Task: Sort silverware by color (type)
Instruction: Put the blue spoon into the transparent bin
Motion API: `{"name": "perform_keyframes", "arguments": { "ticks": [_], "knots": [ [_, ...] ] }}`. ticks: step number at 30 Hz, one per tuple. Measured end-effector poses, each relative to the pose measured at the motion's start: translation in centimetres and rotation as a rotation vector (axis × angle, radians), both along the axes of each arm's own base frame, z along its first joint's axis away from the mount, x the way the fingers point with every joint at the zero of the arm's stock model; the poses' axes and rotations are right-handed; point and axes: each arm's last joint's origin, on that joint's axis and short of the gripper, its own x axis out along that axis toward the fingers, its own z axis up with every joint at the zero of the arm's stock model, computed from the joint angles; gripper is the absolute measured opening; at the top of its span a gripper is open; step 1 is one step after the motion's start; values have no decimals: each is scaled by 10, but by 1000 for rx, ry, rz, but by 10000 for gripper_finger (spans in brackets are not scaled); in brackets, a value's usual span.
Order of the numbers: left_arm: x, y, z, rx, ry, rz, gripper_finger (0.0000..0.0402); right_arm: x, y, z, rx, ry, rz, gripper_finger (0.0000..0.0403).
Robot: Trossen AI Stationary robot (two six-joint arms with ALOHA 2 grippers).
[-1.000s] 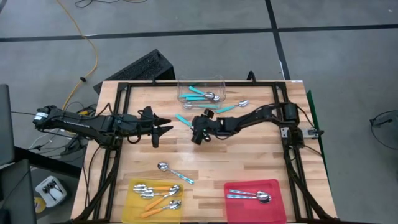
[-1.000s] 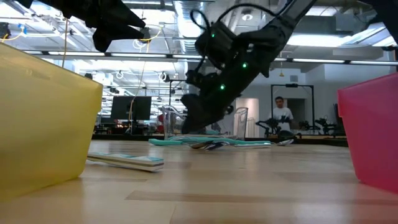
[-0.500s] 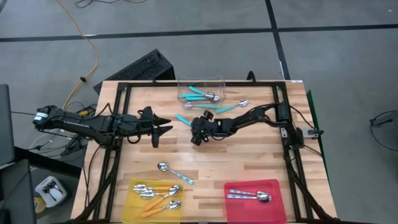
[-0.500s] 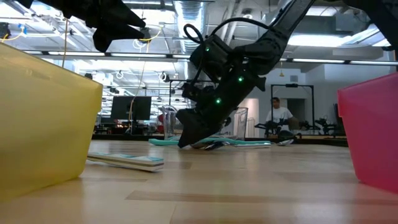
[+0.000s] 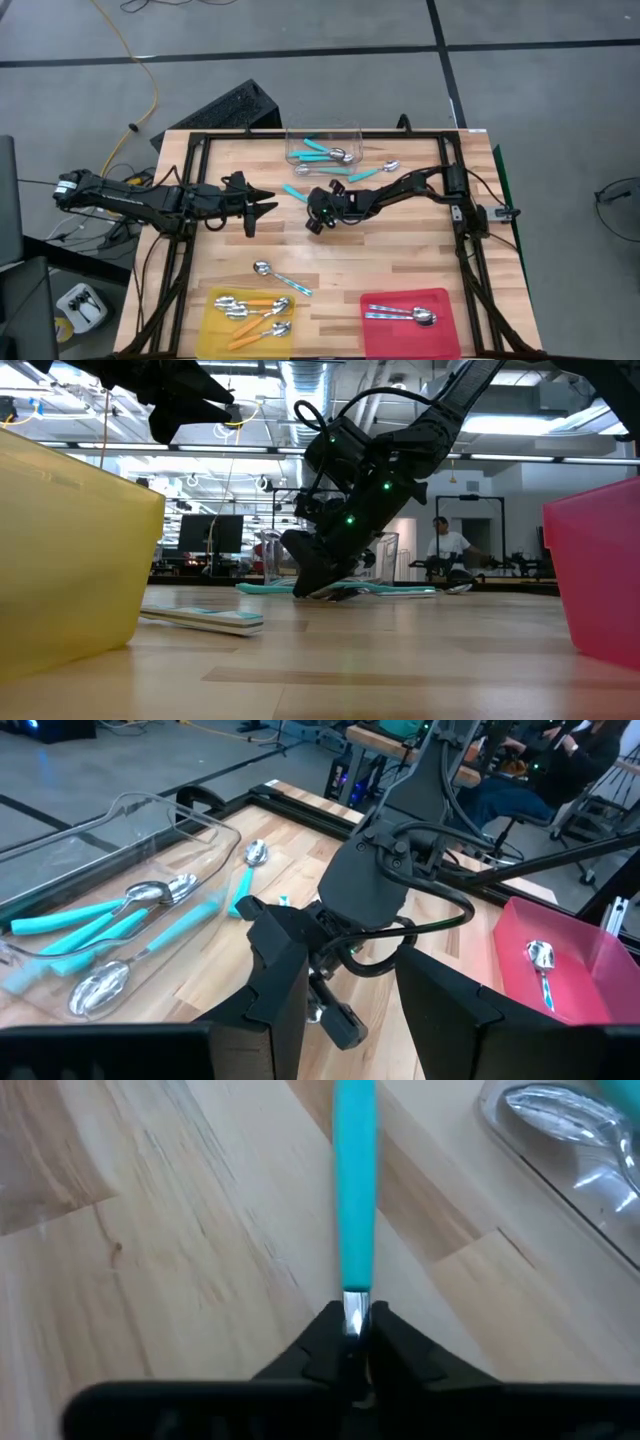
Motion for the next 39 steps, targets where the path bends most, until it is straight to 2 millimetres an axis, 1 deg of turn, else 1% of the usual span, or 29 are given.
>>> {"name": "perform_keyframes", "arguments": {
  "ticks": [3,8,14,19,22,24,26,29,31,33,39],
  "knots": [
    [0,0,0,0,0,0,136,0,0,0,3,1,2,39],
    [0,0,0,-1,0,1,136,2,4,2,3,-6,11,39],
    [0,0,0,1,-1,11,136,13,7,13,0,3,45,39],
    [0,0,0,1,-1,13,136,19,9,27,2,4,66,39],
    [0,0,0,1,-1,13,136,19,13,37,-10,3,94,39],
    [0,0,0,1,-1,13,136,22,15,43,-15,-32,101,39],
    [0,0,0,1,-2,13,136,18,18,49,-16,-14,113,39],
    [0,0,0,1,-1,13,136,19,21,56,-20,-37,134,39],
    [0,0,0,1,-2,13,136,14,22,63,-19,-15,139,39],
    [0,0,0,2,-1,15,136,16,26,70,-23,-57,146,39],
    [0,1,1,4,-8,25,136,8,38,91,-26,-63,180,39]
  ]
}}
